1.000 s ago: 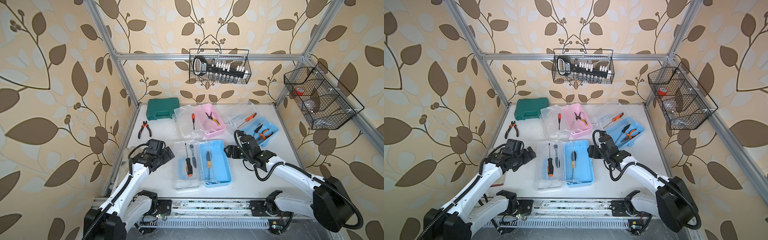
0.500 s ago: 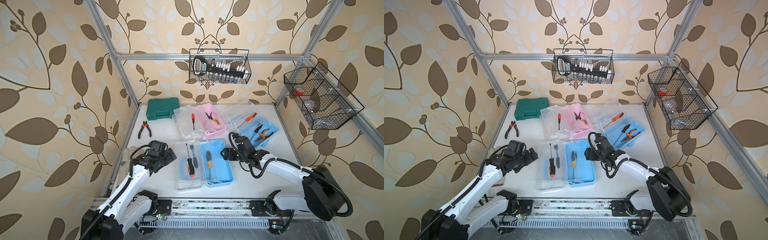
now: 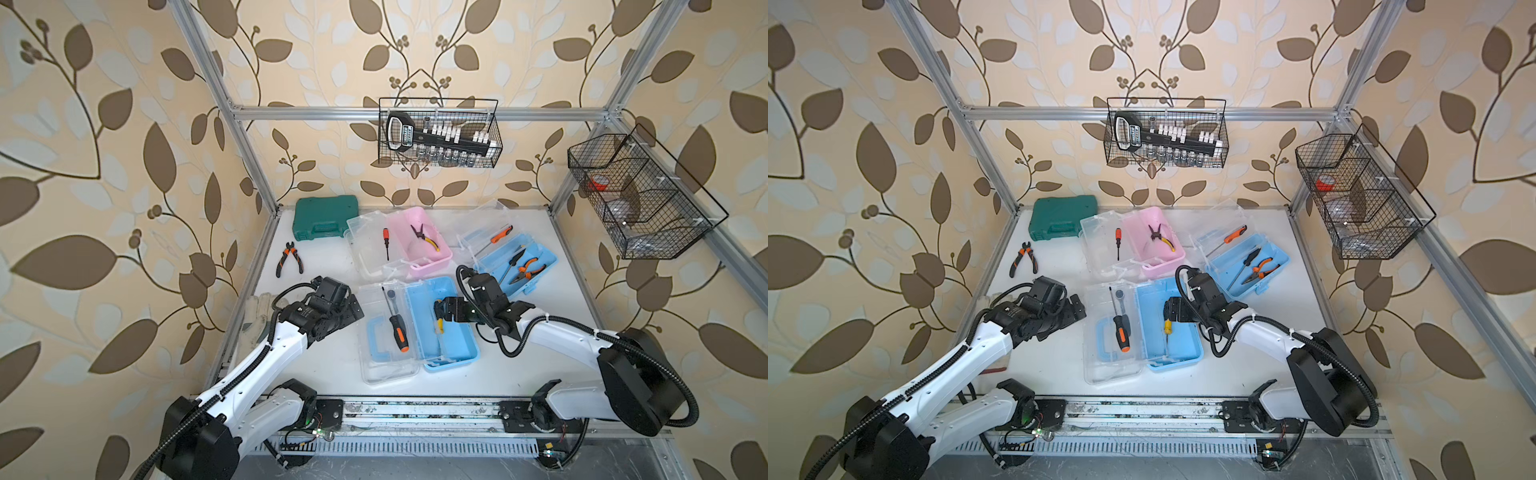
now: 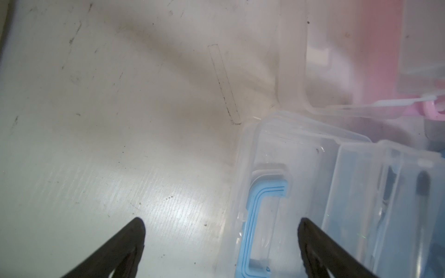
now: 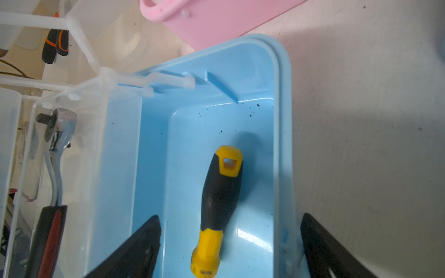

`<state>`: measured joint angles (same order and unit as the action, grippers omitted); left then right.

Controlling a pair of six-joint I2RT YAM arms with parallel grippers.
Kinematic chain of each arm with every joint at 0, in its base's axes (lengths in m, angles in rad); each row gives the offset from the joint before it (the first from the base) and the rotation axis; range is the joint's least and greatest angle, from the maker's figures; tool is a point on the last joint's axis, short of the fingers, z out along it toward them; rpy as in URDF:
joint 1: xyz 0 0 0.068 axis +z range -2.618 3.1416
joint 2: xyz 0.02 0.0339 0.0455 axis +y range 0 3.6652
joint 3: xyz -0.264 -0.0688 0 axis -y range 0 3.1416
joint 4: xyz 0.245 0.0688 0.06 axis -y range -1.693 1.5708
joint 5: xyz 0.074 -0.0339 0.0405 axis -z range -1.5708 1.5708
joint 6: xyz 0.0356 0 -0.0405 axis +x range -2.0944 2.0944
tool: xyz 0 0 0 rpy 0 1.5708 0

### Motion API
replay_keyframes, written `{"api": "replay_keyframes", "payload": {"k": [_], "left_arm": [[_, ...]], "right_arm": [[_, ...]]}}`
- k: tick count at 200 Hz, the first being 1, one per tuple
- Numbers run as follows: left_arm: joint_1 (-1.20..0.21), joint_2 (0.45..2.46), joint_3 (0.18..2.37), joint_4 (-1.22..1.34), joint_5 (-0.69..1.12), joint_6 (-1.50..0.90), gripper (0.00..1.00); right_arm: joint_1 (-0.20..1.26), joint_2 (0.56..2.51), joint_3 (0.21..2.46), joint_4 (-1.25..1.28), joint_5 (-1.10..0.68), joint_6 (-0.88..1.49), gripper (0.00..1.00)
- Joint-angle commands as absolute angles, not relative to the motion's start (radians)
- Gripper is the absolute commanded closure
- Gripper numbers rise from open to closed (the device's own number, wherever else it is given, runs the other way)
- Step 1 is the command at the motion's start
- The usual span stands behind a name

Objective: Close toolboxes
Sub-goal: Close the toolbox lid.

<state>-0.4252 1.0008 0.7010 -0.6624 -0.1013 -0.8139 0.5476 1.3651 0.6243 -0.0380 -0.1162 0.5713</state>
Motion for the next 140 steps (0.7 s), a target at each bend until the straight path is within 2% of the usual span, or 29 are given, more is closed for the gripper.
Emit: {"api": "replay_keyframes", "payload": {"k": [1,140], "left_arm": [[-0.471,1.011,0.757,-0.597,-0.085,-0.824,0.01],[-0.633,1.210,0.945,-0.510,-0.156,-0.795,0.01]], "right_arm": [[0.577,1.389,0.622,0.038,-0.269,0.618,0.13],[0.642,1.460,0.659,0.075,-0.272,0.675,0.13]]}}
